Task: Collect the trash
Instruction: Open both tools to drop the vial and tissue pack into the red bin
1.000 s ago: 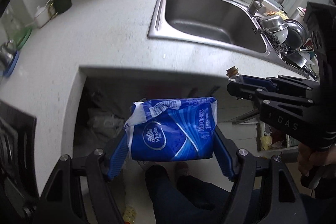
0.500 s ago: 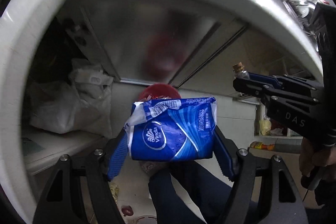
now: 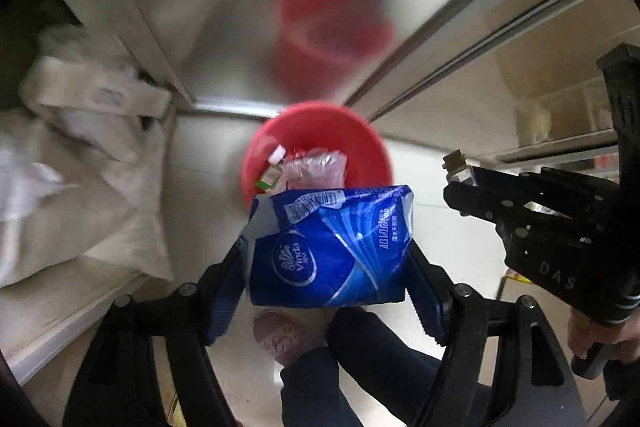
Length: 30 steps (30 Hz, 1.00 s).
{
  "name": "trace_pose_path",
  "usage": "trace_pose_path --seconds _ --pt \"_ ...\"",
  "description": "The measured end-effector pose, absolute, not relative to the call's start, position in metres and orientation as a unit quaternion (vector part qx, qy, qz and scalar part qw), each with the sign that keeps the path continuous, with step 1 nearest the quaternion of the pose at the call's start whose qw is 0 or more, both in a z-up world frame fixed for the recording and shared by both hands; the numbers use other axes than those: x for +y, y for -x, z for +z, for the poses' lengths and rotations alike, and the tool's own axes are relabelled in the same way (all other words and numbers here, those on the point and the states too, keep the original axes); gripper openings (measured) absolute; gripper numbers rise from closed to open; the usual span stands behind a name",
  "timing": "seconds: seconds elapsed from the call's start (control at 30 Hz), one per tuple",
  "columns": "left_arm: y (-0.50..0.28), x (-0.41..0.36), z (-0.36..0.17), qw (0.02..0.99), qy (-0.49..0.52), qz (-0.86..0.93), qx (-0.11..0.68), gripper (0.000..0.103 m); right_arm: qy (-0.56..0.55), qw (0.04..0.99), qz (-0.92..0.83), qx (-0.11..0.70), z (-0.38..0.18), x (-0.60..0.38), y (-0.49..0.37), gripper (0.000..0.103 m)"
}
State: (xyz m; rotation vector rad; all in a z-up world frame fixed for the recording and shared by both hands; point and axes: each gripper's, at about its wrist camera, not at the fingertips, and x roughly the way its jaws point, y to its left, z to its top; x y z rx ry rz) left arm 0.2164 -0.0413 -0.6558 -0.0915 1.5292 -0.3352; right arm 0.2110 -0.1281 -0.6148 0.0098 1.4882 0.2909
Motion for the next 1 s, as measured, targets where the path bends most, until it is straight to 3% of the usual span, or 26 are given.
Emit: trace_pose_path --seconds 0.13,0.3,0.77,0.8,0.87,1.0 --pt "-0.217 -0.050 -0.722 0.702 0.037 -0.158 0.693 0.072 0.000 0.721 0.129 0.681 -0.678 -0.133 -0.215 0.020" --pt "-0.215 -0.060 -0.769 0.695 0.040 -0.166 0.698 0.072 0.003 0.721 0.133 0.680 -0.718 -0.138 -0.221 0.020" --pt "-0.225 -0.069 -0.816 0.689 0.028 -0.180 0.701 0.073 0.012 0.704 0.144 0.696 -0.766 -0.149 -0.226 0.020" --pt "-0.225 -0.069 -0.816 0.689 0.026 -0.180 0.702 0.073 0.014 0.702 0.146 0.697 -0.766 -0.149 -0.226 0.023" --pt "-0.224 -0.069 -0.815 0.687 0.022 -0.181 0.703 0.079 0.013 0.701 0.146 0.698 -0.767 -0.149 -0.227 0.052" --pt "-0.223 -0.070 -0.804 0.681 0.015 -0.197 0.706 0.082 -0.003 0.707 0.140 0.693 -0.754 -0.152 -0.227 0.064"
